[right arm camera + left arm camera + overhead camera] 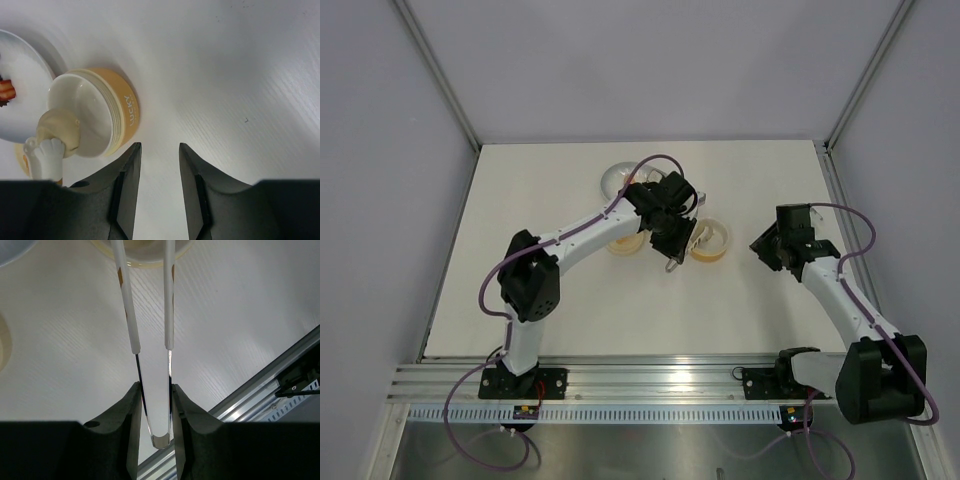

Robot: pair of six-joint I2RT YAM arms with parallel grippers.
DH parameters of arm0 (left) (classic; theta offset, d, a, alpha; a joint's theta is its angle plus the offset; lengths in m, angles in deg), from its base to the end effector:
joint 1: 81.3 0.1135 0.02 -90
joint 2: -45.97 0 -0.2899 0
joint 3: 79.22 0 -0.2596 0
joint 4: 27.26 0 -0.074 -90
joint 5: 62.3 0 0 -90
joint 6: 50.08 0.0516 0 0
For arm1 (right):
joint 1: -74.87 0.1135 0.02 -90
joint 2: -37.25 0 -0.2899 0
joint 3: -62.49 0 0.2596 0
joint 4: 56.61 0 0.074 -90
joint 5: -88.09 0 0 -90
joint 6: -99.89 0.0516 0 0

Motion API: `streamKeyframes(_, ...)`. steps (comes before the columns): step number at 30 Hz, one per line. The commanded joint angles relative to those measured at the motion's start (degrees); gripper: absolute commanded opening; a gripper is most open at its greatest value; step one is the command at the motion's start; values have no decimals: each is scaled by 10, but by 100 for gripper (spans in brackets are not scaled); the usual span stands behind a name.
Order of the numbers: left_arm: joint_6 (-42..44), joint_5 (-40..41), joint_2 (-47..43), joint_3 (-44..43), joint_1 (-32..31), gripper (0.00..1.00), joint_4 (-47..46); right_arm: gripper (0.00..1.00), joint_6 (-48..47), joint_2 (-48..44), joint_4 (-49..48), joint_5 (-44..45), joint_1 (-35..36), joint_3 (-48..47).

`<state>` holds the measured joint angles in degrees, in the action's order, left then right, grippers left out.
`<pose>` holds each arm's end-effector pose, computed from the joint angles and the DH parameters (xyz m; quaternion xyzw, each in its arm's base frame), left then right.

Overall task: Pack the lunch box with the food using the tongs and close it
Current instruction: Place the fake food in the packing box.

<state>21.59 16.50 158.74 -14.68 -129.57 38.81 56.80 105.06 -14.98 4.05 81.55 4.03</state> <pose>0.2903 -0.3405 0.2816 0.2719 0.9298 -0.2052 0.1394 0.2445 0.0232 0.2424 0.3400 0.8779 0.1066 0.3198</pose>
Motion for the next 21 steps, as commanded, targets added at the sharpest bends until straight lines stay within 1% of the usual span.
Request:
streamKeyframes(1, -13, 0, 6, 9, -1, 0, -64, 44, -1, -34, 8, 20, -2, 6)
streamKeyframes(3, -13, -1, 12, 11, -2, 0, -66, 45, -3, -42, 6, 23, -2, 12)
streamKeyframes(4, -14, -2, 19, 10, -2, 2, -67, 45, -4, -42, 8, 24, -2, 12)
streamKeyframes(5, -14, -3, 22, 11, -2, 8, -66, 45, -3, -43, 9, 24, -2, 13)
streamKeyframes(7, -16, -4, 22, 15, -1, 14, -67, 46, -2, -42, 12, 24, -2, 17)
streamKeyframes(8, -16, -4, 22, 16, -2, 18, -67, 46, -2, -43, 11, 24, -2, 18)
streamKeyframes(9, -15, -4, 22, 19, -2, 23, -67, 46, -1, -44, 10, 25, -2, 19)
streamKeyframes(11, -14, -4, 21, 21, -2, 30, -65, 47, -1, -43, 6, 25, -2, 21)
streamKeyframes(16, -15, -8, 21, 28, -2, 35, -64, 48, 0, -34, 2, 17, -2, 20)
streamKeyframes(18, -16, -14, 20, 30, -2, 39, -65, 48, 0, -33, 1, 17, -2, 22)
streamKeyframes(21, -16, -20, 20, 29, -2, 39, -66, 49, -2, -34, 1, 17, -2, 24)
